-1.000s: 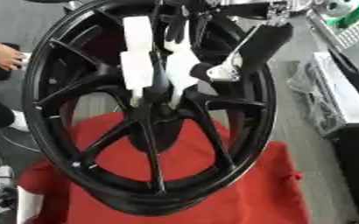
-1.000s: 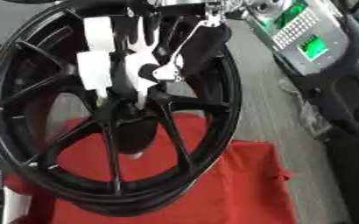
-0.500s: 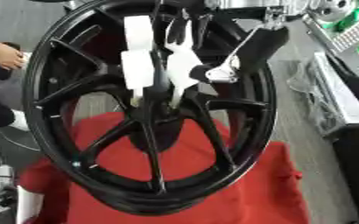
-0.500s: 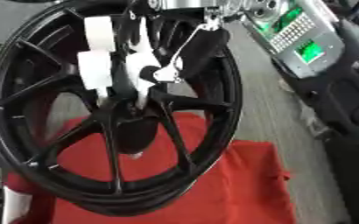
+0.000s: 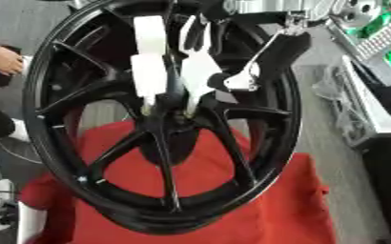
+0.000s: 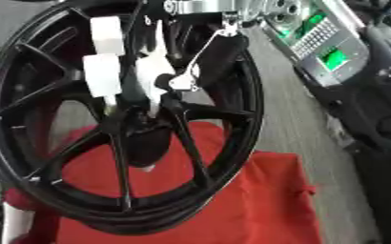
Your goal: Pull the pin out of the wheel hub.
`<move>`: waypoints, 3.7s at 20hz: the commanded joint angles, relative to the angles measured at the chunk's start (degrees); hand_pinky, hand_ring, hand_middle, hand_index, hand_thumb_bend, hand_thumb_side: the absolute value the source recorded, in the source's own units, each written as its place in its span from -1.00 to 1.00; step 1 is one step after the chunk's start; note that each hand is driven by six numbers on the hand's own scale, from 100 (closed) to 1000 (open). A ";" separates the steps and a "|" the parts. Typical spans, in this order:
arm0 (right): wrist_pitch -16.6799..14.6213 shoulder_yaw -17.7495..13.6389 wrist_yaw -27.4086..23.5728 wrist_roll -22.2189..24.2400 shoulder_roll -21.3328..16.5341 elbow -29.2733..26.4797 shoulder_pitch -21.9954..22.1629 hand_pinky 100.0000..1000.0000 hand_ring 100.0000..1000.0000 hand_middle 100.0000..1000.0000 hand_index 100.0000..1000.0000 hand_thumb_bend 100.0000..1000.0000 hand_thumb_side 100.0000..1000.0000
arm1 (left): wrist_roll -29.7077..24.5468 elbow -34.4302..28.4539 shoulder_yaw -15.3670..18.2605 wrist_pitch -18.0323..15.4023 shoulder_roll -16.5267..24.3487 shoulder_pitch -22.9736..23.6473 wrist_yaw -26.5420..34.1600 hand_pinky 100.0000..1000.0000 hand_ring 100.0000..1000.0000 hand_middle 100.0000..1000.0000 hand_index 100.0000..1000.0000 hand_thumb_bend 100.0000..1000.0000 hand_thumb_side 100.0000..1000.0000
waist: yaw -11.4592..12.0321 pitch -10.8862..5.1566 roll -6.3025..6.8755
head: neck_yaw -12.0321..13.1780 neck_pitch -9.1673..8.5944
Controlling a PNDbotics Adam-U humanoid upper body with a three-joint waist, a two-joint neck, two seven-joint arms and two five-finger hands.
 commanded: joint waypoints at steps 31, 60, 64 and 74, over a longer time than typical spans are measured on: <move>-1.85 -0.46 1.47 0.55 0.25 2.50 0.12 0.46 0.15 0.26 0.47 -0.54 -0.74 | -0.39 -0.73 0.20 0.17 1.54 -0.49 0.00 0.37 0.64 0.38 0.53 -1.00 0.49 | 0.65 -0.01 0.10 | -0.55 0.34; 0.22 -0.61 -1.33 -3.83 0.25 1.72 0.91 0.31 -0.09 -0.17 0.06 -0.85 -1.00 | -0.80 -0.63 0.05 0.30 1.45 -0.73 -0.12 0.38 0.63 0.38 0.53 -1.00 0.49 | 0.99 0.23 -0.02 | -1.30 0.34; 0.92 -0.89 -2.69 -4.76 -0.37 0.72 0.73 0.29 -0.11 -0.24 -0.02 -0.88 -1.00 | -0.81 -0.58 0.05 0.26 1.48 -0.68 -0.13 0.38 0.63 0.38 0.54 -1.00 0.49 | 0.89 0.18 0.00 | -1.40 0.34; 0.81 -3.13 -4.42 -3.03 -2.80 -2.14 -0.31 0.25 -0.14 -0.41 -0.15 -0.96 -1.00 | -0.72 -0.51 0.21 0.19 1.58 -0.32 -0.11 0.38 0.63 0.38 0.54 -1.00 0.48 | 0.51 0.05 0.06 | -1.39 0.34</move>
